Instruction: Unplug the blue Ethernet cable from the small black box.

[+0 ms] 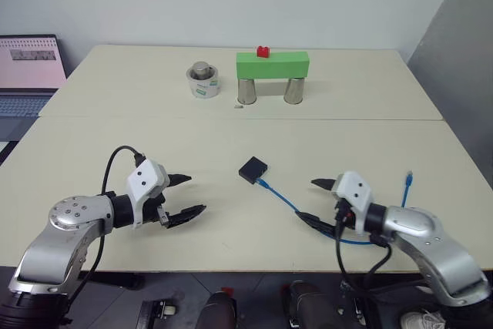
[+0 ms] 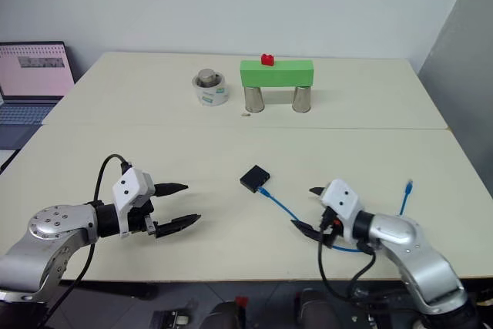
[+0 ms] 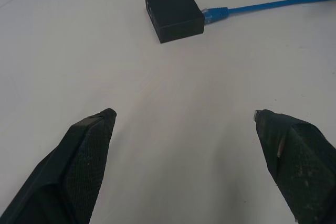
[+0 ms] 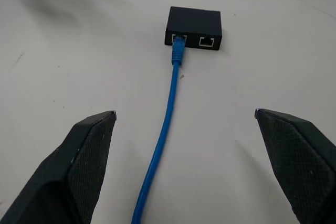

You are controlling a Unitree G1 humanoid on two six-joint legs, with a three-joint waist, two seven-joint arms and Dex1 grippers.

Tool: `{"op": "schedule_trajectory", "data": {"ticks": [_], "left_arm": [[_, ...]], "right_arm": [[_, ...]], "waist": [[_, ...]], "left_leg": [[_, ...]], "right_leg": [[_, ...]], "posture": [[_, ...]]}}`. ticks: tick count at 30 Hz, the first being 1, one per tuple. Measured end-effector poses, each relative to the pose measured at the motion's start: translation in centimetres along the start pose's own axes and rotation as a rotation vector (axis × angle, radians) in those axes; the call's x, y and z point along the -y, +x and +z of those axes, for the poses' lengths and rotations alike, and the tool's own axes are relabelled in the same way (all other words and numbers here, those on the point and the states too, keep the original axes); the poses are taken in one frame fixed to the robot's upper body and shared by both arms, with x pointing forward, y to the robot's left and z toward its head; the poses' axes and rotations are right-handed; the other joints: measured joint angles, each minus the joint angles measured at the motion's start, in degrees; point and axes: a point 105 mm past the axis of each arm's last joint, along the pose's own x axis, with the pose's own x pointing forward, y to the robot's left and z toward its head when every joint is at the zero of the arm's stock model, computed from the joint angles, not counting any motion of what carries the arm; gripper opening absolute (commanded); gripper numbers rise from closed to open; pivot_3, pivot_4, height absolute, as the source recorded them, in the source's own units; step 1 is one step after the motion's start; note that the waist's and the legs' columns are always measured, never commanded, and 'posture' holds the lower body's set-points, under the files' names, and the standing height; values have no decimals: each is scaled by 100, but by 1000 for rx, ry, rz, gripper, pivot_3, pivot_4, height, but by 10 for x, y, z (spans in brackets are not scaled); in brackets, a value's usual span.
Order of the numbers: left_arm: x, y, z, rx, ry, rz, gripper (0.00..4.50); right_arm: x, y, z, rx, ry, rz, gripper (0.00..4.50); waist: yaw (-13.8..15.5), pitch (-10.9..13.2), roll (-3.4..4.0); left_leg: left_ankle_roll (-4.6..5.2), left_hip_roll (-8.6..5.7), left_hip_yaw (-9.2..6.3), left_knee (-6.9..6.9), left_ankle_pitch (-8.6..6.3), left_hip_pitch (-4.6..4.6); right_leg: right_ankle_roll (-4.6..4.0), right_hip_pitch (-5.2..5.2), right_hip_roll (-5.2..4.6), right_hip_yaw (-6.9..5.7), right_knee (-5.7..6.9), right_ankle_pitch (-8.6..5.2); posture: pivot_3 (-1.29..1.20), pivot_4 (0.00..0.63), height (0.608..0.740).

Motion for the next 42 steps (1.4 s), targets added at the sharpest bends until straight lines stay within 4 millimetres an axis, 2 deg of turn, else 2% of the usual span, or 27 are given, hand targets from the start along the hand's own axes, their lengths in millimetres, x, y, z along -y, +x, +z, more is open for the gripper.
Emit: {"op": "schedule_trajectory", "data": {"ticks": [4,8,9,12,21,26,30,33,35,38,42], "left_arm": [[2,6,10,47,-6,-39,4500],[5,7,16,70,-27,-74,4500],[5,7,16,70,-33,-81,4500],[8,7,17,80,-39,-104,4500],[7,7,18,80,-45,-107,4500],[1,10,25,110,-44,-92,4500],[-3,15,26,145,-111,-94,4500],[0,20,26,187,-229,-136,4500],[4,24,30,225,-300,-176,4500],[7,32,40,284,-383,-233,4500],[9,39,49,336,-475,-283,4500]], "right_arm": [[2,39,3,20,30,-19,4492],[7,68,-10,-20,70,-62,4492],[9,72,-9,-14,67,-69,4131],[12,80,-7,-6,75,-79,3503],[14,86,-4,-3,90,-83,1221],[9,87,-2,-13,30,-59,24],[15,76,-3,-34,-154,-59,3],[28,59,5,-34,-489,-83,2],[34,52,23,11,-678,-94,2],[26,49,46,117,-869,-73,2],[14,42,54,204,-1036,-28,1]], "waist": [[-4,0,-2],[-4,0,-1],[-5,-1,-2],[-6,-1,-3],[-37,-1,-2],[-37,-1,-2],[-24,-1,-2],[-23,0,-1],[-36,-1,-3],[-62,-1,-3],[-63,-1,-3]], "left_leg": [[0,3,0,0,0,-2],[0,2,4,-3,0,-11],[0,2,4,-2,0,-12],[0,2,3,-2,0,-9],[0,5,2,-1,0,-4],[0,3,4,0,0,-5],[0,1,2,1,0,-13],[0,-2,8,2,0,-19],[0,0,7,2,0,-17],[0,4,0,0,0,-15],[0,-2,4,4,1,-15]], "right_leg": [[1,-4,2,-1,4,1],[0,-14,1,2,5,1],[0,-15,1,3,5,1],[0,-15,1,2,9,1],[-1,-14,3,1,16,1],[0,-14,3,2,15,2],[0,-16,1,1,10,2],[3,-21,0,4,8,3],[3,-21,1,3,10,3],[2,-20,5,-1,17,3],[2,-17,1,4,15,3]], "posture": [[0,150,740],[0,150,740],[0,150,740],[0,150,740],[0,150,740],[0,150,740],[0,150,740],[0,150,740],[0,150,740],[0,150,740],[0,150,740]]}}
